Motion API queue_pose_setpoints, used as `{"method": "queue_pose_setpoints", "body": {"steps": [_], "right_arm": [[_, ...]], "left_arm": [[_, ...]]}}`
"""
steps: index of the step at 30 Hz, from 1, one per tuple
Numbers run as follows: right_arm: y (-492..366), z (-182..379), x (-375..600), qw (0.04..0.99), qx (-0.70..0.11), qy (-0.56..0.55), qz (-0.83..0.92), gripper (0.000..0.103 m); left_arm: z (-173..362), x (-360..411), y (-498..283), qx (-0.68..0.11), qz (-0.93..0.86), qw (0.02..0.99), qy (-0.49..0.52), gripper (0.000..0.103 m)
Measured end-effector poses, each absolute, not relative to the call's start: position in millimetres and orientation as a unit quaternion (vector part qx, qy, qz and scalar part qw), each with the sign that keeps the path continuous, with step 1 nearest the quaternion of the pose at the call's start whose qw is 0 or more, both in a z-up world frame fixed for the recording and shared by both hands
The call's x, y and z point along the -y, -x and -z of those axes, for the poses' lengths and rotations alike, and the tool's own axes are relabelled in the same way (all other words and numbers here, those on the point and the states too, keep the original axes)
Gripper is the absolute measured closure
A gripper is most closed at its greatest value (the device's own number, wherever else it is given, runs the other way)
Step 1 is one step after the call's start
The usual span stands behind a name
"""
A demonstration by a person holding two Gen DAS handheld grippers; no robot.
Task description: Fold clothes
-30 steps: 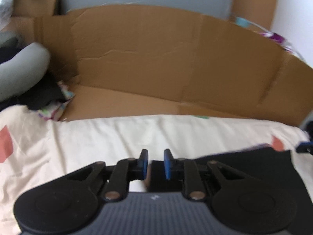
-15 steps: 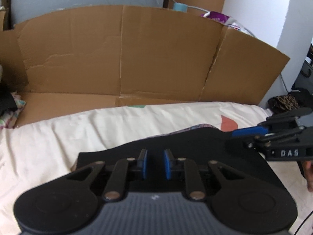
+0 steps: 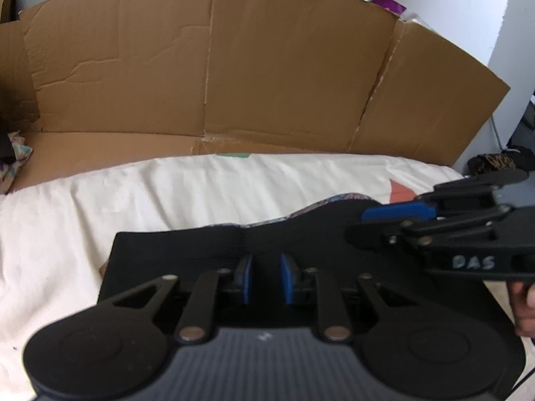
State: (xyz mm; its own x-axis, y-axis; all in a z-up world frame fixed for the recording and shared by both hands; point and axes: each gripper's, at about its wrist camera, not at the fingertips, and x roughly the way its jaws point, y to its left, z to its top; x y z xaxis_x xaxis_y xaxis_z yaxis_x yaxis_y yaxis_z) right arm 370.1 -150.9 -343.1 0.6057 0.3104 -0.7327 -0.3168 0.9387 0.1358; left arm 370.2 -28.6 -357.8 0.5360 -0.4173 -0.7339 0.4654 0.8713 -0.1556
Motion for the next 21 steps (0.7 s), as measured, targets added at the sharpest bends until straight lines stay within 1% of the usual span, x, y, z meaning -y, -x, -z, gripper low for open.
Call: {"method": "queue_pose_setpoints", "body": {"steps": [3, 5, 8, 11, 14, 16, 21], "right_arm": [[-373, 350, 148, 0.897, -0.408, 0.012, -0.173, 0.075], [-374, 354, 147, 0.896, -0.41, 0.016, -0.172, 0.075], [-374, 357, 147, 0.896, -0.408, 0.018, -0.173, 0.075], [-374, 358, 148, 0.895, -0.409, 0.018, -0.178, 0.075], [-375, 360, 150, 0.894, -0.408, 0.019, -0.184, 0.076], [-374, 361, 149, 0.895, -0.405, 0.023, -0.185, 0.076], [-373, 361, 148, 0.895, -0.407, 0.025, -0.183, 0.076]], "left_arm": [[351, 29, -370, -0.407, 0.249, 0.878, -0.025, 0.085], [345, 33, -366, -0.396, 0.261, 0.88, -0.032, 0.085], [347, 43, -365, -0.398, 0.271, 0.876, -0.044, 0.082], [355, 47, -366, -0.402, 0.269, 0.874, -0.047, 0.076], [364, 47, -368, -0.401, 0.272, 0.873, -0.056, 0.073], [368, 44, -370, -0.404, 0.272, 0.872, -0.041, 0.073], [367, 43, -367, -0.395, 0.267, 0.878, -0.039, 0.073]]}}
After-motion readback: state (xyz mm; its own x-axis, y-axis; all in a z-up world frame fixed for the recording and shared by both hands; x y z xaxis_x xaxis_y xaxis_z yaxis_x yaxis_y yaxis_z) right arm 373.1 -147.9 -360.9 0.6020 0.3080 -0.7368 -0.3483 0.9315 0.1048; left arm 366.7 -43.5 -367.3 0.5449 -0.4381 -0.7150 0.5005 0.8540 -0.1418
